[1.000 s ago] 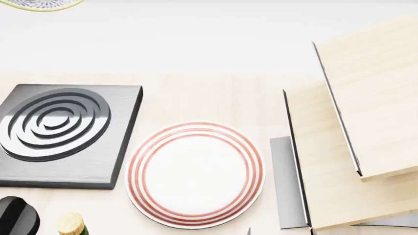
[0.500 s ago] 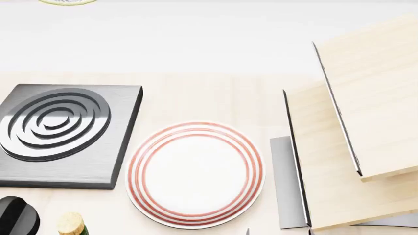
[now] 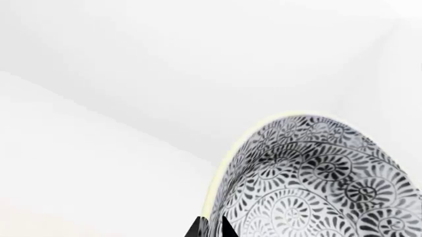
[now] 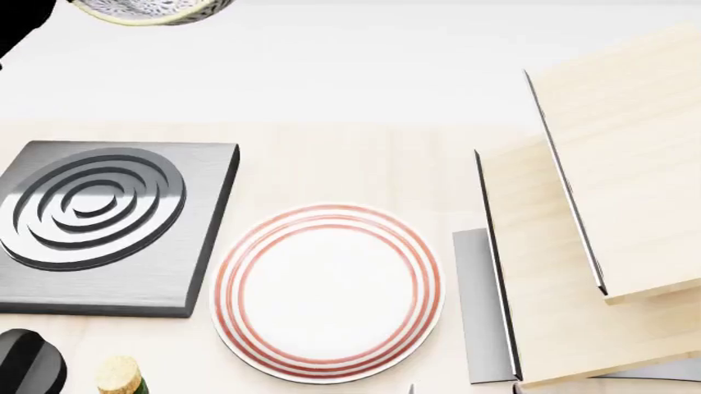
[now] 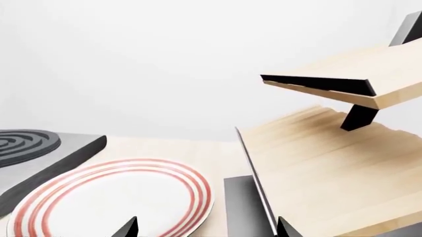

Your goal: Pick up the akita bowl and put it on the plate.

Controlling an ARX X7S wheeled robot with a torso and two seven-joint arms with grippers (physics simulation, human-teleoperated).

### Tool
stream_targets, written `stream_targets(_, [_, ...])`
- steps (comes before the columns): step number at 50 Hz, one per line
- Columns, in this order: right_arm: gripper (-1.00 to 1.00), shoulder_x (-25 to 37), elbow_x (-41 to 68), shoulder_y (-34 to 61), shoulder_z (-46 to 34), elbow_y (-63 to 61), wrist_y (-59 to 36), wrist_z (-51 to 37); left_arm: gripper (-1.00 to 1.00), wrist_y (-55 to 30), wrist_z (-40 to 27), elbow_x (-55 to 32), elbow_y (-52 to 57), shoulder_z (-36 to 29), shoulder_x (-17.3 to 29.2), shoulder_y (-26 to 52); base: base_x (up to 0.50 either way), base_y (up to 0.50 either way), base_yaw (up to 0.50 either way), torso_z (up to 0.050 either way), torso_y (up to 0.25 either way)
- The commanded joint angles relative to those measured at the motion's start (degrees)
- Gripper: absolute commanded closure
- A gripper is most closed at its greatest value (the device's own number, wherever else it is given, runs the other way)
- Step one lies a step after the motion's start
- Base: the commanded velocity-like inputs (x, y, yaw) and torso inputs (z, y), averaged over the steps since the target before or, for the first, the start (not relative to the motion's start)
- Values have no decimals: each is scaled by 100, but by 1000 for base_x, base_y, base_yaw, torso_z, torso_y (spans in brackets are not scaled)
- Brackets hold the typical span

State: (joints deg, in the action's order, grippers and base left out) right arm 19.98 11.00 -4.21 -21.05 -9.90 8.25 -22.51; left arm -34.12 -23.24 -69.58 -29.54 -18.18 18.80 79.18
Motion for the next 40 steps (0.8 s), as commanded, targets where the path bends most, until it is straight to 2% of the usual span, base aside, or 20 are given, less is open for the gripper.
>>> stream_targets(1, [-100, -3, -11, 24, -32, 45, -2, -9, 100, -28, -30, -183, -116, 94, -216, -27, 0, 0, 0, 0, 0])
stream_targets(11, [-100, 13, -6, 21, -50, 32, 1, -15, 100, -640, 21, -242, -698, -238, -397, 250, 0, 0, 0, 0, 0])
stream_targets(12, [-100, 12, -7, 24, -54, 36, 0, -15, 100, -661, 232, -233, -656, -293, -388, 249, 0, 0, 0, 0, 0])
stream_targets(16, [-100, 11, -20, 26, -73, 42, 1, -17, 100, -647, 122, -138, -859, -368, -472, 300, 0, 0, 0, 0, 0])
stream_targets(26, [-100, 1, -24, 48, -119, 85, 1, -8, 100, -817, 468, 103, -1316, -742, -626, 504, 0, 0, 0, 0, 1])
stream_targets(30, [-100, -5, -37, 54, -143, 111, 9, -4, 100, -1278, 622, -6, -1356, -883, -613, 582, 0, 0, 0, 0, 0])
stream_targets(31, [-100, -4, -35, 55, -147, 109, 4, -3, 100, -1362, 549, -230, -1543, -690, -647, 601, 0, 0, 0, 0, 0])
stream_targets(36, [-100, -19, -38, 83, -163, 174, 15, -1, 100, -1550, 507, -375, -1527, -641, -628, 595, 0, 0, 0, 0, 0])
stream_targets(39, [-100, -12, -45, 73, -173, 163, 18, -4, 100, -1684, 79, -594, -1760, -437, -662, 677, 0, 0, 0, 0, 3])
stream_targets(40, [-100, -8, -37, 72, -174, 154, 14, -2, 100, -1712, 161, -780, -1757, -286, -665, 637, 0, 0, 0, 0, 0])
